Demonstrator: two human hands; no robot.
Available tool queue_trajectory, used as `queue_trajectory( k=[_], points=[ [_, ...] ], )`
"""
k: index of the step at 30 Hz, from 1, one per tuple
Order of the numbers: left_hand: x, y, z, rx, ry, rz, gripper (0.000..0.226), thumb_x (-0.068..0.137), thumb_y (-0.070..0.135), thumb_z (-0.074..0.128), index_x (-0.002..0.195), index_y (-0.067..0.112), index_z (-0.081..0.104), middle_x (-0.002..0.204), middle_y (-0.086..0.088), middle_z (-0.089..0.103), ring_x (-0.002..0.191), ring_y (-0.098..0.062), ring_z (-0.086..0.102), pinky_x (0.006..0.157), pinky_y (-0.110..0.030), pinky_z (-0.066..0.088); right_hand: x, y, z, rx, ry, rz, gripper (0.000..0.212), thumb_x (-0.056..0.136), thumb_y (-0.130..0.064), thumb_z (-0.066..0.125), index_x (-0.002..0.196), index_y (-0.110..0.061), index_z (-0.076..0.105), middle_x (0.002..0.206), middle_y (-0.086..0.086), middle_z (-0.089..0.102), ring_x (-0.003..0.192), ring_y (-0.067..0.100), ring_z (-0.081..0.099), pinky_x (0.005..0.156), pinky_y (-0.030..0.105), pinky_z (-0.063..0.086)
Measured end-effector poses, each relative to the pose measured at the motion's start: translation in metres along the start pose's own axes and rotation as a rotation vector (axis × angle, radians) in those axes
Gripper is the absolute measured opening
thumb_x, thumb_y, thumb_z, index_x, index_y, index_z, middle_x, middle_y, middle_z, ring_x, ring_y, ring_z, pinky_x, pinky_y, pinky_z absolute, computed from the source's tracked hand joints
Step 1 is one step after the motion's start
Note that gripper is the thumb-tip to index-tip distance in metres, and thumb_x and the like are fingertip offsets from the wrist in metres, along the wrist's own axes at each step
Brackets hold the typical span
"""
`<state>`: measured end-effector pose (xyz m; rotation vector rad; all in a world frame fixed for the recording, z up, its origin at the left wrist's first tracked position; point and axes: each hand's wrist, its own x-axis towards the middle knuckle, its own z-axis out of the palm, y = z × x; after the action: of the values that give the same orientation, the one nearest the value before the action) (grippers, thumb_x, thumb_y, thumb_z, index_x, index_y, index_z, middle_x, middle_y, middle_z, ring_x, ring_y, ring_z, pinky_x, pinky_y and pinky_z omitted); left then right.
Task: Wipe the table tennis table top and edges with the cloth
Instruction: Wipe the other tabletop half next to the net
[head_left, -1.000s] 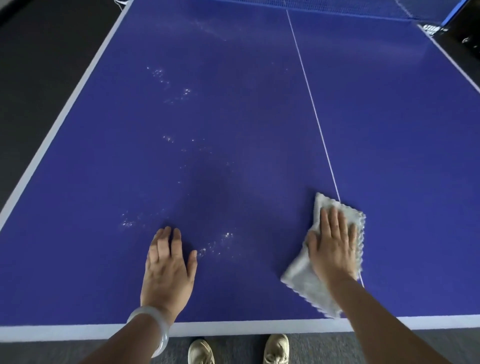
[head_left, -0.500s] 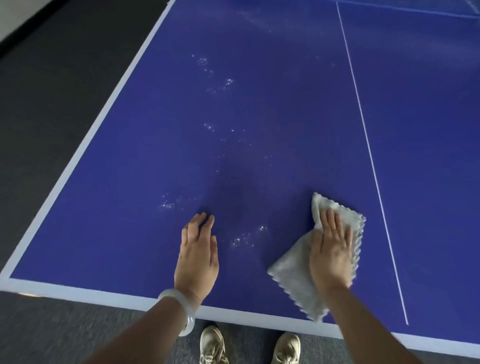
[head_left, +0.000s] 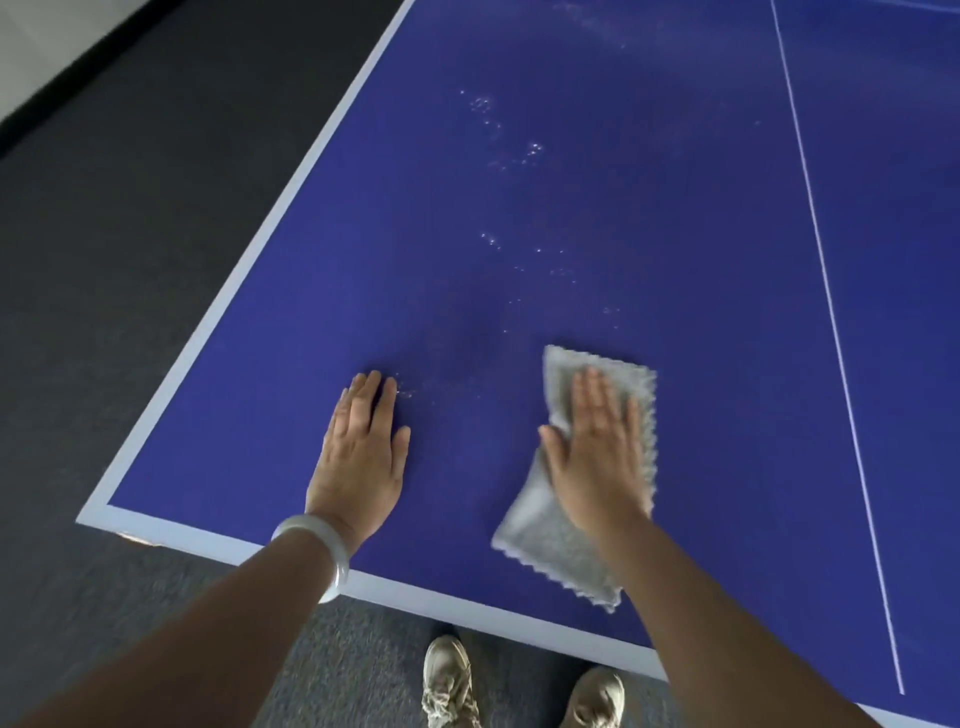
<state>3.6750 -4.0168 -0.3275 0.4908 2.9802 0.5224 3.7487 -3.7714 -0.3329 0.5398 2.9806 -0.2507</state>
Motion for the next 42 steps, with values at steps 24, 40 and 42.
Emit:
queue_trajectory(
  k=[24, 40, 42],
  points=[
    [-0.001, 0.014, -0.01, -0.141, 0.121, 0.051, 0.046, 0.102, 0.015, 0.046, 0.146, 0.002, 0.042, 0.154, -0.015, 0.034, 0.147, -0.03, 0.024, 0.124, -0.041, 0.014, -0.003, -0.025, -0.034, 0.695, 0.085, 0.152, 0.046, 0.106, -0.018, 0.042, 0.152, -0.018, 0.039, 0.162, -0.007, 0.027, 0.151, 0.008, 0.018, 0.121, 0.024, 0.014],
    [0.014, -0.017, -0.006, 0.24, -0.022, -0.049, 0.061, 0.099, 0.039, 0.012, 0.159, 0.024, 0.014, 0.166, 0.001, 0.007, 0.153, -0.025, -0.003, 0.122, -0.052, 0.003, 0.026, -0.006, 0.001, -0.033, 0.047, -0.081, 0.073, 0.097, -0.046, -0.005, 0.159, -0.011, 0.009, 0.168, 0.003, 0.007, 0.155, 0.016, 0.001, 0.126, 0.046, -0.002],
    [0.031, -0.034, -0.014, 0.181, -0.003, -0.274, 0.06, 0.101, 0.04, 0.009, 0.159, 0.026, 0.007, 0.166, 0.006, 0.001, 0.153, -0.022, -0.005, 0.123, -0.05, -0.002, 0.027, -0.006, 0.002, -0.018, 0.06, -0.067, 0.072, 0.098, -0.046, -0.003, 0.159, -0.012, 0.012, 0.168, 0.002, 0.01, 0.155, 0.015, 0.004, 0.126, 0.045, -0.002]
  ],
)
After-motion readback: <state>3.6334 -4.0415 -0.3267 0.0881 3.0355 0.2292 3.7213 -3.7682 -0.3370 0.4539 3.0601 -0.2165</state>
